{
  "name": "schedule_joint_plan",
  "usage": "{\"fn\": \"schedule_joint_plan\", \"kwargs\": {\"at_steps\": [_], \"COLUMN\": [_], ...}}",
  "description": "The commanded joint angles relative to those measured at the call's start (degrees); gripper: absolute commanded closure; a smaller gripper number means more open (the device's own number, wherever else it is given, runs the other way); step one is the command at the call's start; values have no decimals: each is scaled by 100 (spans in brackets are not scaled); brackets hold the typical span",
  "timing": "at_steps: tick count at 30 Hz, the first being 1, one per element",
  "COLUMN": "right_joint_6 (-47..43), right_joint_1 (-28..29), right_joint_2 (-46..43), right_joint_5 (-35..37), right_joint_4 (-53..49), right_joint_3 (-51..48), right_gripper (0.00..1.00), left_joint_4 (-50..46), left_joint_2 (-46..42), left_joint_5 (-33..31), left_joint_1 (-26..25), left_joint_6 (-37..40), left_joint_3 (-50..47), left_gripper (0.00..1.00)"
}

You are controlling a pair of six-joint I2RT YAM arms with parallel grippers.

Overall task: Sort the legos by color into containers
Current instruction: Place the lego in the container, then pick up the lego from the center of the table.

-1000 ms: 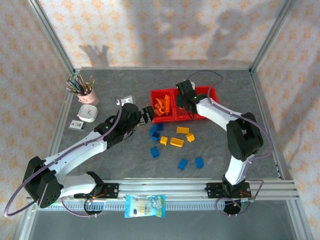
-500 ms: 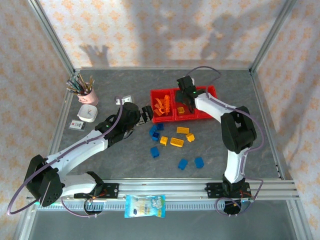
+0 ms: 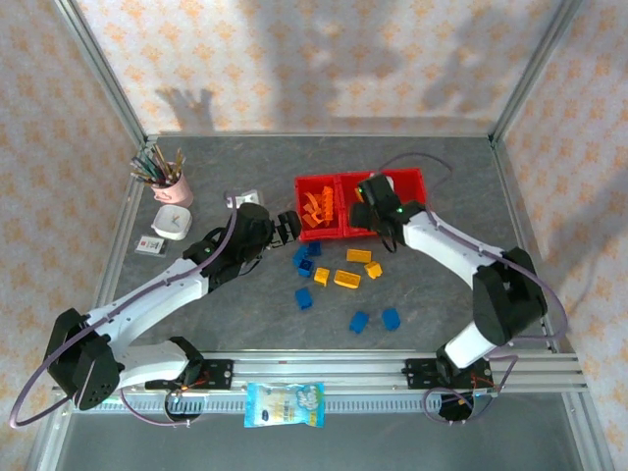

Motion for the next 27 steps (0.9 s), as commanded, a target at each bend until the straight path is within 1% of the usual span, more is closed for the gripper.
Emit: {"fn": "schedule_joint_plan", "kwargs": {"at_steps": [1,3,9,14,18,21,24,27], "right_joint_6": [293,431,895,1097,1179,1162,1193,1181], "right_joint_1": [94,157,340,571,792,837,835,826], "right_joint_2": [-446,-694,-1356,-1524,-1462,-1285,-1012,-873], "right_joint_5": [38,25,-368,-630,-691,-550,-147,198], "right_joint_4": [-457,-530,-458,-290,-114,3,-77,-54], "right_joint_3": [-506,-804,-1698,-2151,-2359,-2422,-2228,-2094], "right_gripper": [30,29,28,26,26,26,27,30], "left_joint_4": [67,110,328,509,496,519,512,446], "left_joint_2": [-146,-163,-214,-177,-51,-34,-6,12], "left_joint_5": [224,249,286,283,294,269,259,254], "left_joint_1": [-26,-61,-208,-292,-301,-319,-319,-320], "left_joint_6": [-86,-137,-315,-394,-423,-426,-426,-410], "left_joint_3": [-147,-206,-398,-531,-486,-490,-465,-420], "left_gripper": [1,1,1,1,1,1,1,1]}}
